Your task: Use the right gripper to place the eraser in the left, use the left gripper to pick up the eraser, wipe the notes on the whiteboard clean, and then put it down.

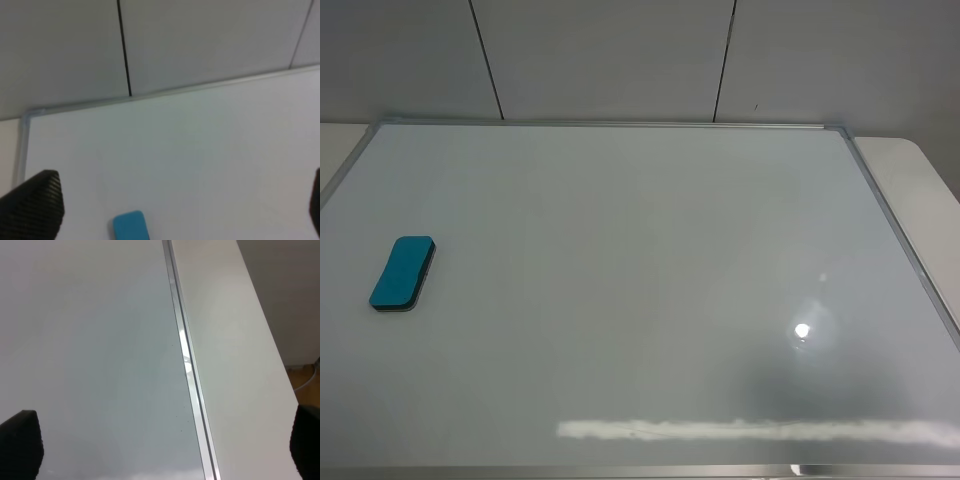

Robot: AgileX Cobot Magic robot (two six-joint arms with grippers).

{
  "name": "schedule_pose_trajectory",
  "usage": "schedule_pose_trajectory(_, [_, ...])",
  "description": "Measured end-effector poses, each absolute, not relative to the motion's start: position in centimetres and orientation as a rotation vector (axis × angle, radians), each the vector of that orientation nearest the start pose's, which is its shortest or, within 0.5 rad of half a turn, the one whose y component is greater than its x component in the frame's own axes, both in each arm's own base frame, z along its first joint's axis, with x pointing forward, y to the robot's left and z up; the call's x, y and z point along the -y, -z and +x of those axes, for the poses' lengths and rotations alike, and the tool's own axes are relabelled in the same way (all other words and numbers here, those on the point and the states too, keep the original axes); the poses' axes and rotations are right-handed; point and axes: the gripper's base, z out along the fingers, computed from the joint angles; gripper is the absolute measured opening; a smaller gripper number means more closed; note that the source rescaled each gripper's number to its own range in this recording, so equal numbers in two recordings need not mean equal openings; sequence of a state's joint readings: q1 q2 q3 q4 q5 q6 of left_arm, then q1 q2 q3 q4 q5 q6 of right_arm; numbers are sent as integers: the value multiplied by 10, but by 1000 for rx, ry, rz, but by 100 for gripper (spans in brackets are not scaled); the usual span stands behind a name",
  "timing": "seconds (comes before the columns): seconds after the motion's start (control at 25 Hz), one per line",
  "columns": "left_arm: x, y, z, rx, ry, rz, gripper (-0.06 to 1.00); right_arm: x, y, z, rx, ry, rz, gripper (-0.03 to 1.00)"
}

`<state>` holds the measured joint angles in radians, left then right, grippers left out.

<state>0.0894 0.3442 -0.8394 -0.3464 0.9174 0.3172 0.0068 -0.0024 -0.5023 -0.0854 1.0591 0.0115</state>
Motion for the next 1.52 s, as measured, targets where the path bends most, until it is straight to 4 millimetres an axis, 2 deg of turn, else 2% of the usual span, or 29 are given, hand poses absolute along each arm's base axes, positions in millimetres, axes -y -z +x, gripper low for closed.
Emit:
schedule_pose_trajectory(0.12, [21,-373,5,-1879,86,145,99,7,-278,-6,-2036,91,9,99])
schedule_pose_trajectory(0.28, [16,-342,-15,-1864,60,-8,99,7,-278,-6,-2036,91,9,99])
schedule_pose_trajectory(0.44, [10,-311,-18,-1882,66,-76,99,7,-278,-6,-2036,91,9,99])
schedule_pose_trajectory(0.56, [4,-298,-12,-1933,81,-61,100,7,-278,-6,-2036,91,9,99])
schedule_pose_trajectory(0.68, [-5,-295,-11,-1950,70,-90,100,7,-278,-6,-2036,91,9,99])
schedule_pose_trajectory(0.84, [-17,-283,-10,-2013,-8,-235,100,7,-278,-6,-2036,91,9,99])
schedule_pose_trajectory(1.52, [-13,-281,-8,-2017,14,-208,100,7,-278,-6,-2036,91,9,99])
